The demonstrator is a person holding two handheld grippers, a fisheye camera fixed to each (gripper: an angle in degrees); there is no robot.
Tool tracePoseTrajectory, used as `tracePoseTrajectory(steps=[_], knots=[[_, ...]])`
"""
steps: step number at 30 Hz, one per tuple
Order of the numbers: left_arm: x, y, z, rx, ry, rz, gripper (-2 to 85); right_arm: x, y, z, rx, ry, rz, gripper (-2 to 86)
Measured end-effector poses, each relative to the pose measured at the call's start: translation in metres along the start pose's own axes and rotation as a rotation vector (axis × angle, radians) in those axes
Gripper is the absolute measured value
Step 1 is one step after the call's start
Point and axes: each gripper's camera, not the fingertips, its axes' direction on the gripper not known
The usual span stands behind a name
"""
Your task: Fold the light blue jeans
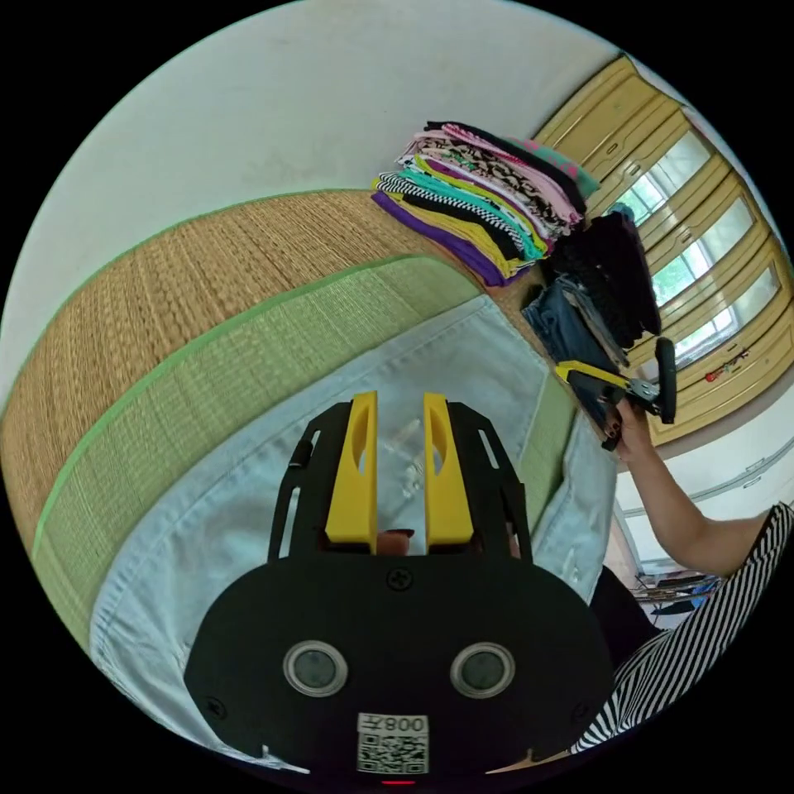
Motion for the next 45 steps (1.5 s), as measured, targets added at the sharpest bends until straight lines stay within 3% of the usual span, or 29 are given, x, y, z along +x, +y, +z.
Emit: tracePoseTrajectory(steps=[6,10,19,27,32,35,45], knots=[[-0.001,-0.054,0.084,-0.144,-0.134,0.005,9.1,0.019,0.028,0.035,-0.003,-0.003,-0.006,8.0],[0.005,-0.07,0.124,-0.151,-0.242,0.022,5.0,0.032,0.041,0.048,-0.004,-0.001,0.004,7.0],[0.009,-0.098,0.18,-0.119,-0.201,0.023,0.4,0.064,0.066,0.055,0.023,-0.067,0.015,5.7],[0.027,-0.105,0.198,0.027,-0.131,0.068,0.5,0.092,0.095,-0.024,0.224,-0.107,-0.037,5.5],[0.025,-0.109,0.272,-0.155,-0.148,0.02,1.8,0.135,0.118,0.039,0.05,-0.151,0.053,5.3],[0.033,-0.113,0.281,-0.078,-0.107,0.03,3.9,0.155,0.137,0.072,-0.046,-0.1,0.117,2.8],[0.108,-0.189,0.353,-0.057,0.11,0.234,10.4,0.174,0.132,0.071,0.083,-0.212,0.051,8.4]])
